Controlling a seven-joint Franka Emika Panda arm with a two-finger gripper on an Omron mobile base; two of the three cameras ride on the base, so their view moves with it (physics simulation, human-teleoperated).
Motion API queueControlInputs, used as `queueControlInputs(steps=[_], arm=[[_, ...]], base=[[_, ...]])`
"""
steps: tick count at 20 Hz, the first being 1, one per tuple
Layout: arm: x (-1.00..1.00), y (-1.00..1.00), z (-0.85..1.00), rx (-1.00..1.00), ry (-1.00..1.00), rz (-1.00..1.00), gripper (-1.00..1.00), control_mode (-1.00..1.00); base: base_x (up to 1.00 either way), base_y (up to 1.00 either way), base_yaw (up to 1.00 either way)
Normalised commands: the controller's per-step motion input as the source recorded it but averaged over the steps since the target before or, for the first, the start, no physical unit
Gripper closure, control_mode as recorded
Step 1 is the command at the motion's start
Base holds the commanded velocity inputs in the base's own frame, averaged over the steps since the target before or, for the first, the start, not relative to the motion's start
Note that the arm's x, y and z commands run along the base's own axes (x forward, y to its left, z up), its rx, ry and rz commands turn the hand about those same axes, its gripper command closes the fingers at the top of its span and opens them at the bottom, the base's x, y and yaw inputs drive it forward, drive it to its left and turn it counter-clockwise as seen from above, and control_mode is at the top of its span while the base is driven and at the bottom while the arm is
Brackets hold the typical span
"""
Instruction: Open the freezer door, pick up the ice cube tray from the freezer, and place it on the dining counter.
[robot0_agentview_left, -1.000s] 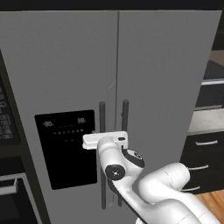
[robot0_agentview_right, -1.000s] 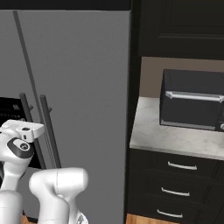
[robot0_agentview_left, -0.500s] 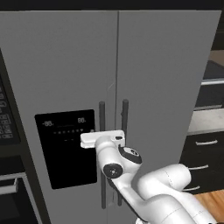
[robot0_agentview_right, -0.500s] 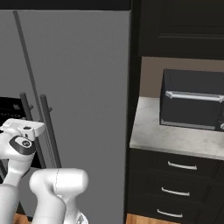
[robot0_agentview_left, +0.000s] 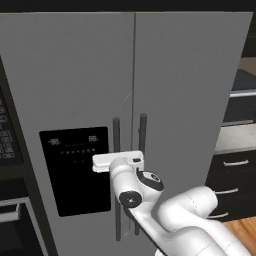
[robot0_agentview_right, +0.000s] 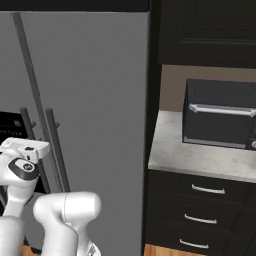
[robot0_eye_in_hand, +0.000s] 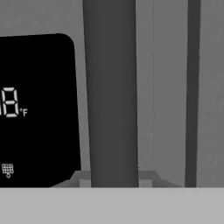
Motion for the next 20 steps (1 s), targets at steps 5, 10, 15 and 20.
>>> queueControlInputs(steps=[5,10,15,20], arm=[[-0.95,0.28,0.0,-0.02,-0.04,0.0,1.0,-1.0],[-1.0,0.43,0.0,-0.05,-0.04,0.0,1.0,-1.0],[-1.0,0.51,0.0,-0.06,-0.07,0.0,1.0,-1.0],[-0.82,0.5,0.0,-0.05,-0.06,0.01,1.0,-1.0]], base=[[0.0,0.0,0.0],[0.0,0.0,0.0],[0.0,0.0,0.0],[0.0,0.0,0.0]])
